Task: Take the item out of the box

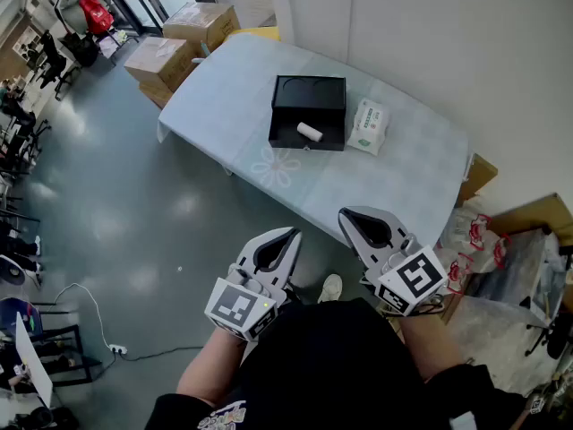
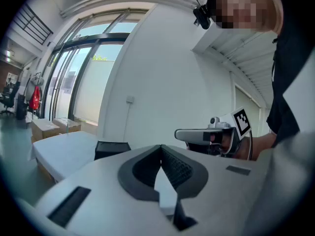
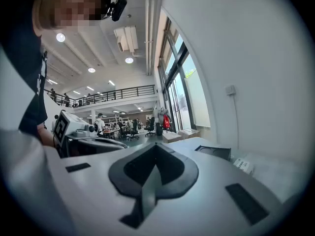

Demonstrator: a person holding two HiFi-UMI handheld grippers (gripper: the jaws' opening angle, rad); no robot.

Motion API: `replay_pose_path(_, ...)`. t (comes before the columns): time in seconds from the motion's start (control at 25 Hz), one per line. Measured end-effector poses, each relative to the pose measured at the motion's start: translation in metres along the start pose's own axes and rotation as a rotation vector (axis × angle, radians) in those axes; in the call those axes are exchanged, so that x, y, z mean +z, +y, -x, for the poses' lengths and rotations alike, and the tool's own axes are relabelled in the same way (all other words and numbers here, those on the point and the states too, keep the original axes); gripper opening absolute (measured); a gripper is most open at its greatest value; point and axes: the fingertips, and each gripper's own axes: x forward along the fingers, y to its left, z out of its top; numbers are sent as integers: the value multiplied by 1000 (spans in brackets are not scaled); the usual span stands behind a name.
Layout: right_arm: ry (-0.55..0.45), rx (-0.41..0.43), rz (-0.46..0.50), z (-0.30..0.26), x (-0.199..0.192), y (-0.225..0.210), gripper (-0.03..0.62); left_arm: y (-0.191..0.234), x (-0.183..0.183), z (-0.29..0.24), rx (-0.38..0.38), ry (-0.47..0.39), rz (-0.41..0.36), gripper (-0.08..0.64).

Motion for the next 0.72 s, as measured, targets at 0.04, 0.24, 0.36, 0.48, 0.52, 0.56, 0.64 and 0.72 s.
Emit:
replay_pose_path(0.04,1,0,0,0,-1,0,9,2,-1,0,8,5,-2,9)
replay_pose_path(0.24,7,5,10,-4,-3,3,9,4,-1,2,11,7,-2,9)
replay_pose_path(0.36,14,12,32,-8,-3,7,9,10,1,4,32,21,-8,9)
replay_pose_path(0.48,17,21,35,-14,-3,10,9,17,2,5,41,24,-9,9)
replay_pose_path(0.52,18,22,34,-16,-3,10,9,19,2,6,41,24,-8,9)
replay_pose_path(0.56,19,23,33,-19,-3,11,9,20,2,7,38,20,-7,9)
replay_pose_path(0.64,23,24,32,-23,-2,12,9,23,3,8,27,6,-5,9)
replay_pose_path(0.72,25,25,31,-28,-1,12,9,28,5,9,36,10,-2,9)
